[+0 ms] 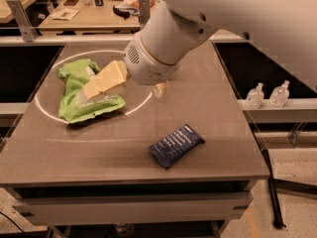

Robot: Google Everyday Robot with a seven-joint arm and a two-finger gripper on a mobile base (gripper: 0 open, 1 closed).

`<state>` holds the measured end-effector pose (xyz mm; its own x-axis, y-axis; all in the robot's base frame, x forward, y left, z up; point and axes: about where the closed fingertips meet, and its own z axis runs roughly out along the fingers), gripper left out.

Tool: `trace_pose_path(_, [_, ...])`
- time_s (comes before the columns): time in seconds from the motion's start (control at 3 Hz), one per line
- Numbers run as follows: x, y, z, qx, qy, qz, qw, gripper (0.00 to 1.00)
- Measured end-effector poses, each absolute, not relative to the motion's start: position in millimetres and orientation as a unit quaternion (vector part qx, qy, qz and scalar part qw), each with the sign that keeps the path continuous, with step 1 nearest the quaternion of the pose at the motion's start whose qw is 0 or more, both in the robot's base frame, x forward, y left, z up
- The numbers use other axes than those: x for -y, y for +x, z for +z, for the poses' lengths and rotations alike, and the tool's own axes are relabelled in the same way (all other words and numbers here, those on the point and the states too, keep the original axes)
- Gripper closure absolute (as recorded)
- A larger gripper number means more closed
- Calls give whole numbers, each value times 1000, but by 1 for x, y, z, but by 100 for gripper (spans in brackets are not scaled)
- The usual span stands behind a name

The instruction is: Pick green rice chip bag

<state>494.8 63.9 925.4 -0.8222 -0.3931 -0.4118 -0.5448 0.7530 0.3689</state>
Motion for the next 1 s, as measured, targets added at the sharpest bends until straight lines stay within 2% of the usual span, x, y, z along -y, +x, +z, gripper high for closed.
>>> trace_pose_path(1.0, [-74,541,909,-947,-132,262,131,0])
